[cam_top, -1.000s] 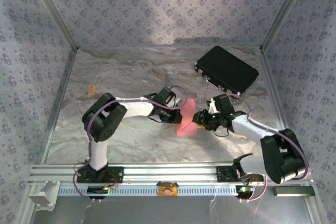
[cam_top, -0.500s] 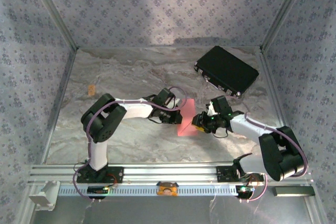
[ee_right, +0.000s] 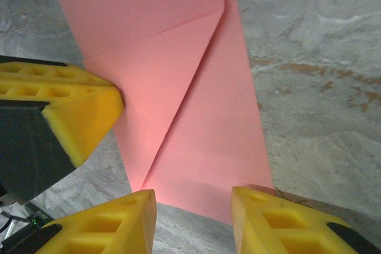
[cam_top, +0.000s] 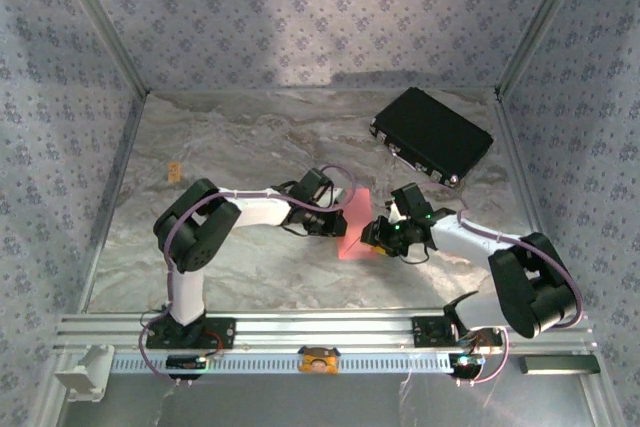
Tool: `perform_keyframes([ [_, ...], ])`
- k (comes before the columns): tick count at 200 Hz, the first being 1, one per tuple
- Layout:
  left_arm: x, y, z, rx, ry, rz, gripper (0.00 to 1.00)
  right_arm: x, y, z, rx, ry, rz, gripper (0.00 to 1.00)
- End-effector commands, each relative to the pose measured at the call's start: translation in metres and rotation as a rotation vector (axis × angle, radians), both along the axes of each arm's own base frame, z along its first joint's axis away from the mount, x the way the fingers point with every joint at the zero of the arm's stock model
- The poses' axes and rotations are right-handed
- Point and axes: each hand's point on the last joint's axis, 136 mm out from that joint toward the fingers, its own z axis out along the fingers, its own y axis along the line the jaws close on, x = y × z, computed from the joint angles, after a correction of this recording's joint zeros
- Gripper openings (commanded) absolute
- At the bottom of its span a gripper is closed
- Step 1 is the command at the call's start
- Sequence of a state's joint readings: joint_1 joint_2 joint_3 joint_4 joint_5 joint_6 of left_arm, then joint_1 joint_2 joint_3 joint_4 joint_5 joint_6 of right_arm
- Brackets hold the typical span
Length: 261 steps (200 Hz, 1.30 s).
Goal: Fold a paper plane with a square sheet of paper (pick it up from the middle)
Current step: Turn over the paper at the center of the table.
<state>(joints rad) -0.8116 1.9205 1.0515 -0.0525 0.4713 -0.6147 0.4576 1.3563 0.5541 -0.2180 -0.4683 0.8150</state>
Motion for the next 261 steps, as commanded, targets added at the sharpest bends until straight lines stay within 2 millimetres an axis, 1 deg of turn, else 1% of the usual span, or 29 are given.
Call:
perform_keyframes([
  [1,-0.011,0.011,-0.01,0.049,0.031,0.006,0.1,-0.005,-0.006,-0.005,-0.056,0.019,0.003,0.41],
  [31,-0.012,0.01,-0.012,0.048,0.035,0.007,0.09,-0.005,-0.004,-0.005,-0.029,0.007,-0.01,0.45],
  [58,-0.012,0.01,-0.012,0.046,0.036,0.007,0.1,-0.004,-0.002,-0.01,-0.021,0.031,-0.002,0.45],
  [81,-0.012,0.01,-0.012,0.05,0.038,0.006,0.09,0.003,0.005,-0.012,0.024,0.03,-0.015,0.45],
  [96,-0.012,0.01,-0.012,0.049,0.037,0.003,0.1,0.011,0.011,-0.005,0.064,-0.004,-0.015,0.46],
  [104,-0.012,0.011,-0.013,0.052,0.039,0.005,0.09,0.014,0.012,-0.004,0.062,-0.007,-0.014,0.47],
  [155,-0.012,0.011,-0.012,0.055,0.039,0.005,0.09,0.034,0.016,0.011,0.121,-0.067,0.0,0.48],
  [180,-0.012,0.012,-0.013,0.066,0.044,-0.004,0.09,0.047,0.016,0.017,0.154,-0.1,-0.002,0.48],
  [193,-0.012,0.012,-0.015,0.073,0.046,-0.01,0.09,0.051,0.013,0.016,0.149,-0.101,-0.007,0.48],
  [228,-0.012,0.011,-0.014,0.064,0.049,-0.007,0.09,0.059,0.01,0.019,0.173,-0.108,-0.002,0.47],
  [261,-0.012,0.011,-0.014,0.06,0.05,-0.004,0.09,0.063,0.009,0.015,0.198,-0.094,-0.01,0.45],
])
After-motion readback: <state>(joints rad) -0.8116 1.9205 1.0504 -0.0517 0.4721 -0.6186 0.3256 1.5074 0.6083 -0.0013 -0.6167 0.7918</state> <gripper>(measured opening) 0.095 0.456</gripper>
